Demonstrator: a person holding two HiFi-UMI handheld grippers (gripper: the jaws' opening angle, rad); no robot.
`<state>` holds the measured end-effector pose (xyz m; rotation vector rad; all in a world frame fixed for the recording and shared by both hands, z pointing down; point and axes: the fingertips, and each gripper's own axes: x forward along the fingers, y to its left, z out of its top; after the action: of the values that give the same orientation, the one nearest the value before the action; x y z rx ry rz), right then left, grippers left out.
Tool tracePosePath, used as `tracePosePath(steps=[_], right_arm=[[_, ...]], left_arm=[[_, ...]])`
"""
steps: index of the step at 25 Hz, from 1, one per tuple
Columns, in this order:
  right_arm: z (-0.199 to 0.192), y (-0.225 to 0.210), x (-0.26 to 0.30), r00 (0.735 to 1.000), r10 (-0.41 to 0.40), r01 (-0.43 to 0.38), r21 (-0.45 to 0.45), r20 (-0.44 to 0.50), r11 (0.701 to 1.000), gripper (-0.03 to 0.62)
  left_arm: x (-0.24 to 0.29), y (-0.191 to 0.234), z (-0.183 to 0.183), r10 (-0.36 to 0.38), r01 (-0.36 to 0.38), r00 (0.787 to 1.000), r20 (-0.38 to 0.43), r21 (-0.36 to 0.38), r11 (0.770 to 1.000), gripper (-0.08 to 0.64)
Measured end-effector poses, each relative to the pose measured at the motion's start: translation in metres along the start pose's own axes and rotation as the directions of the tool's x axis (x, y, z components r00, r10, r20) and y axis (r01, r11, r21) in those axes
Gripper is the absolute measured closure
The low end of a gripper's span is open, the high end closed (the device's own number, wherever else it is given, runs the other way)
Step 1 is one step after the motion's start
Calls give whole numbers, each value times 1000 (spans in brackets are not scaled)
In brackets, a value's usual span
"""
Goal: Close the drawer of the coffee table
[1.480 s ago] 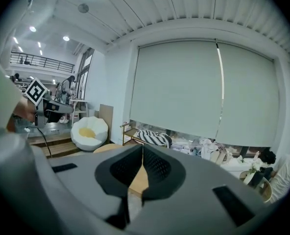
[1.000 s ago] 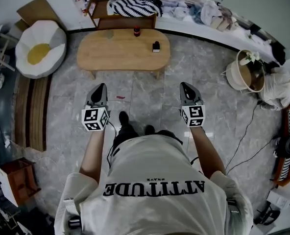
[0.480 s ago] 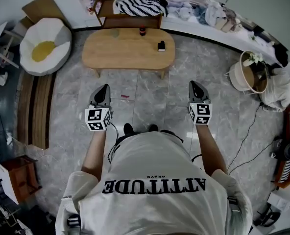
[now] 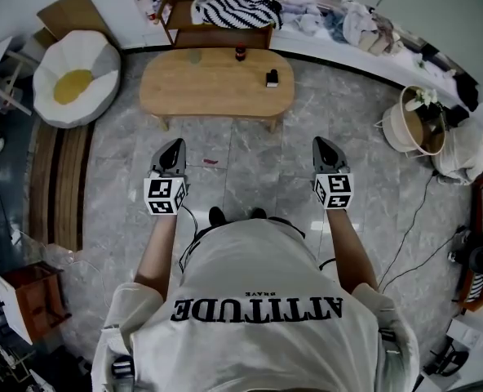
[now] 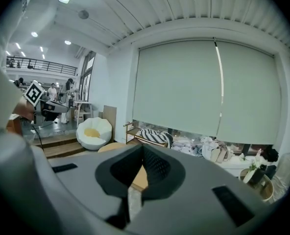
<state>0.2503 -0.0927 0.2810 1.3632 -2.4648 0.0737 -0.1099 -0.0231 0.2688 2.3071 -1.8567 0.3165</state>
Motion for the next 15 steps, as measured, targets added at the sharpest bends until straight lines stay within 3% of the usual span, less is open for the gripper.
tracePosePath(steps=[15], right_arm=[[6, 3, -10, 999, -33, 33, -15, 6, 999, 574]], left_arm=[[-3, 15, 3, 5, -4, 1000, 22, -47, 999, 538]])
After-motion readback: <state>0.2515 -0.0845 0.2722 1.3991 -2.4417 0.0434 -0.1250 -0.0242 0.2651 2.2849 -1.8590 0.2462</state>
